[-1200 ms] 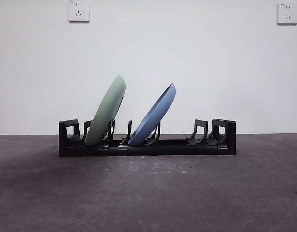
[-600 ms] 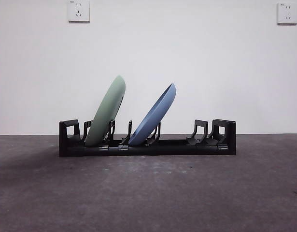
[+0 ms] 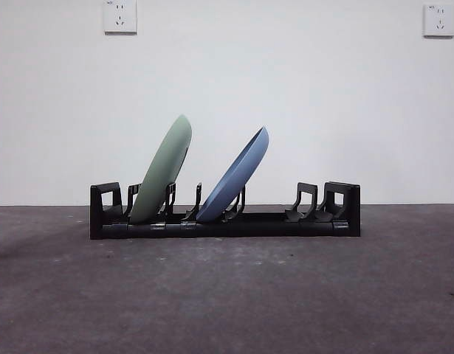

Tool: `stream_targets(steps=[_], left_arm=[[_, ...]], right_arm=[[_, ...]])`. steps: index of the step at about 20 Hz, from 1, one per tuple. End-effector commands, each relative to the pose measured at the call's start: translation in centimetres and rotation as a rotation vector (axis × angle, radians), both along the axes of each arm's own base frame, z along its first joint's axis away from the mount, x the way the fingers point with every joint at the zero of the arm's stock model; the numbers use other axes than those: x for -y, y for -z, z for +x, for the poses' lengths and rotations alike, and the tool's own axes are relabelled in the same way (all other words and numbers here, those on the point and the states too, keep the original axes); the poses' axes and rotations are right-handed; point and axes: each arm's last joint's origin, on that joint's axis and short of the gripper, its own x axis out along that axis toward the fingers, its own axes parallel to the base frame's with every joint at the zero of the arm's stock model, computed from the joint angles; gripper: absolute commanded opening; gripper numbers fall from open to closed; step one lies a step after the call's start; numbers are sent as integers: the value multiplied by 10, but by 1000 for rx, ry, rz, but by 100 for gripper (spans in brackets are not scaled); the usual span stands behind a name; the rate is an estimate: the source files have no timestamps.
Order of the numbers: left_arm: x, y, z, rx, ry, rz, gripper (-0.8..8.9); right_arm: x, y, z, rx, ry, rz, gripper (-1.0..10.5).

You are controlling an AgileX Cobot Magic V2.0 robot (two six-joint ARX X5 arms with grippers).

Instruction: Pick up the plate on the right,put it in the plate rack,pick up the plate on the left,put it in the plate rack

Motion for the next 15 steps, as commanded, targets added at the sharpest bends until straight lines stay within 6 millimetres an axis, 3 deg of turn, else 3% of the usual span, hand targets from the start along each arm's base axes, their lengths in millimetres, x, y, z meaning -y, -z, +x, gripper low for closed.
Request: stream_targets(steps=[1, 4, 8, 11, 15], left_arm=[[-1, 35, 2, -25, -7, -53, -3], [-2, 69, 3, -70, -16, -85, -3], [-3, 95, 3, -117, -27, -129, -3], [-3, 107, 0, -218, -34, -136, -3], [-3, 107, 0, -225, -35, -202, -3]], right_arm=[[0, 4, 0, -25, -3, -19, 1], [0, 4, 0, -25, -3, -19, 1], [0, 4, 0, -25, -3, -19, 1], [0, 4, 0, -25, -3, -19, 1], [0, 4, 0, -26, -4, -19, 1]])
